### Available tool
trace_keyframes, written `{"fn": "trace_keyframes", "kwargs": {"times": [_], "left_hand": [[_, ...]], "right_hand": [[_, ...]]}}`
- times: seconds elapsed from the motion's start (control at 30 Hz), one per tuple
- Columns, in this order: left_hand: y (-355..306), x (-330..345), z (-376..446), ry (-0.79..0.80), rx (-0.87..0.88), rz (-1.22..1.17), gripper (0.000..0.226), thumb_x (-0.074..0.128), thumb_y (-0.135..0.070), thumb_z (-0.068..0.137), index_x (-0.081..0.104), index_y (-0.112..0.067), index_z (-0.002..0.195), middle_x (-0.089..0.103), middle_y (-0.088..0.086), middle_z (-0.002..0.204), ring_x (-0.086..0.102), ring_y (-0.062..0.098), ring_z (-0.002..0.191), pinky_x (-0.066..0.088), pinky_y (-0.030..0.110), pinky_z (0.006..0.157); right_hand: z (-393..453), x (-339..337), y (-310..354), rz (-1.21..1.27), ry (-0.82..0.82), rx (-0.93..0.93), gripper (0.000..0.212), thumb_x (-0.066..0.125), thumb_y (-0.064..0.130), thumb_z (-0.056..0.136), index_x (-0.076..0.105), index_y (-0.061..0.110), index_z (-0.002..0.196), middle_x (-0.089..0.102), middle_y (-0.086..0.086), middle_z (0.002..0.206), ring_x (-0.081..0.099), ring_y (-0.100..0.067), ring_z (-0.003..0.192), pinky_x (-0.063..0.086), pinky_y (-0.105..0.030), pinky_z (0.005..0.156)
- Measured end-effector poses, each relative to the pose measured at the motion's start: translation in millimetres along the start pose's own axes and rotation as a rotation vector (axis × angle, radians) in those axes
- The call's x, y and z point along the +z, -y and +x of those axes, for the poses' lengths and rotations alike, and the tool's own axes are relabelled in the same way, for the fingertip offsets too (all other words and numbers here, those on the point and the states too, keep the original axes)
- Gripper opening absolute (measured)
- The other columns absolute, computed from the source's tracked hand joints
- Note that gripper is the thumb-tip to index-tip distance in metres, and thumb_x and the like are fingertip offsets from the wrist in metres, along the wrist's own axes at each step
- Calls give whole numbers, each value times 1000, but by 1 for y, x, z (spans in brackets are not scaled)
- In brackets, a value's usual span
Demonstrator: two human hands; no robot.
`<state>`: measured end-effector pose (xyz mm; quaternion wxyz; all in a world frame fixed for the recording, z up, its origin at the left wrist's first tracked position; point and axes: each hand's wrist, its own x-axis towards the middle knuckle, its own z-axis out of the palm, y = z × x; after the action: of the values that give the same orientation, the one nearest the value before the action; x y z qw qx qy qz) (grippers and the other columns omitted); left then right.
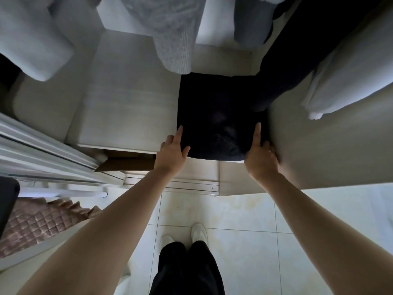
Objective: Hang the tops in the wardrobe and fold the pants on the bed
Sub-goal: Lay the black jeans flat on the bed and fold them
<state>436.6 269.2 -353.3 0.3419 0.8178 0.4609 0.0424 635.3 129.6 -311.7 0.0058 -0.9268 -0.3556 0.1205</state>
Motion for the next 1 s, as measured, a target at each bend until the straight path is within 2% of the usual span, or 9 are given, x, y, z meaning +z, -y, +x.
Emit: {"fn": "trace_keyframes", "kwargs": {"times": [0.17, 0.33, 0.4, 0.47, 0.6, 0.7, 0.8, 0.9, 1.0], "left_hand": [[-8, -8, -6, 122, -65, -63, 78, 51, -22, 98, -2, -26, 156, 36, 17, 144, 53, 38, 119, 46, 50, 102], [-22, -27, -32, 186, -129, -55, 74, 51, -12, 94, 11, -19, 156, 25, 13, 155, 43, 35, 133, 38, 42, 110], [-30, -35, -51, 188, -169, -89, 70, 51, -10, 93, 19, -14, 155, 24, 13, 157, 37, 32, 138, 34, 37, 112], [-41, -43, -74, 156, -220, -176, 66, 52, -9, 92, 26, -12, 153, 34, 11, 153, 39, 29, 138, 34, 34, 110], [-67, -52, -125, 44, -311, -358, 52, 50, -8, 93, 39, -13, 144, 57, 6, 134, 55, 22, 120, 40, 21, 93], [-91, -57, -167, -85, -362, -426, 43, 48, -7, 95, 47, -13, 138, 65, 2, 119, 59, 13, 102, 40, 13, 83], [-114, -57, -209, -237, -413, -473, 36, 48, -11, 97, 52, -17, 133, 69, -2, 112, 60, 9, 101, 41, 8, 76], [-131, -51, -250, -380, -501, -495, 33, 49, -17, 98, 56, -21, 129, 72, -5, 109, 64, 10, 101, 48, 19, 86], [-147, -38, -301, -583, -622, -551, 28, 51, -18, 96, 60, -25, 121, 73, -7, 97, 65, 9, 90, 51, 25, 82]], "right_hand": [[-10, -10, -2, 91, 90, -6, 81, 47, 15, 92, -6, 24, 153, 31, -21, 143, 42, -42, 122, 40, -45, 96], [-44, -24, 2, 128, 145, -65, 74, 50, 14, 92, 8, 10, 153, 17, -17, 155, 30, -36, 137, 33, -40, 108], [-62, -34, 5, 132, 174, -113, 72, 50, 13, 93, 10, 7, 152, 22, -16, 154, 32, -34, 137, 32, -38, 109], [-82, -45, 8, 161, 190, -180, 68, 48, 13, 94, 13, 6, 151, 30, -18, 150, 35, -34, 135, 33, -38, 108], [-113, -65, 16, 238, 239, -304, 64, 47, 16, 95, 16, 8, 150, 35, -19, 147, 36, -32, 135, 32, -38, 108], [-133, -77, 17, 268, 278, -379, 61, 46, 19, 97, 19, 9, 150, 40, -16, 145, 37, -30, 133, 32, -37, 109], [-151, -87, 14, 325, 322, -520, 54, 46, 21, 98, 27, 8, 147, 43, -12, 144, 39, -27, 133, 32, -36, 110], [-171, -101, 12, 387, 357, -674, 46, 47, 20, 98, 36, 9, 142, 49, -7, 136, 44, -23, 127, 36, -33, 105], [-200, -108, 8, 381, 406, -883, 43, 51, 20, 97, 42, 10, 137, 54, -5, 129, 49, -22, 121, 42, -33, 98]]}}
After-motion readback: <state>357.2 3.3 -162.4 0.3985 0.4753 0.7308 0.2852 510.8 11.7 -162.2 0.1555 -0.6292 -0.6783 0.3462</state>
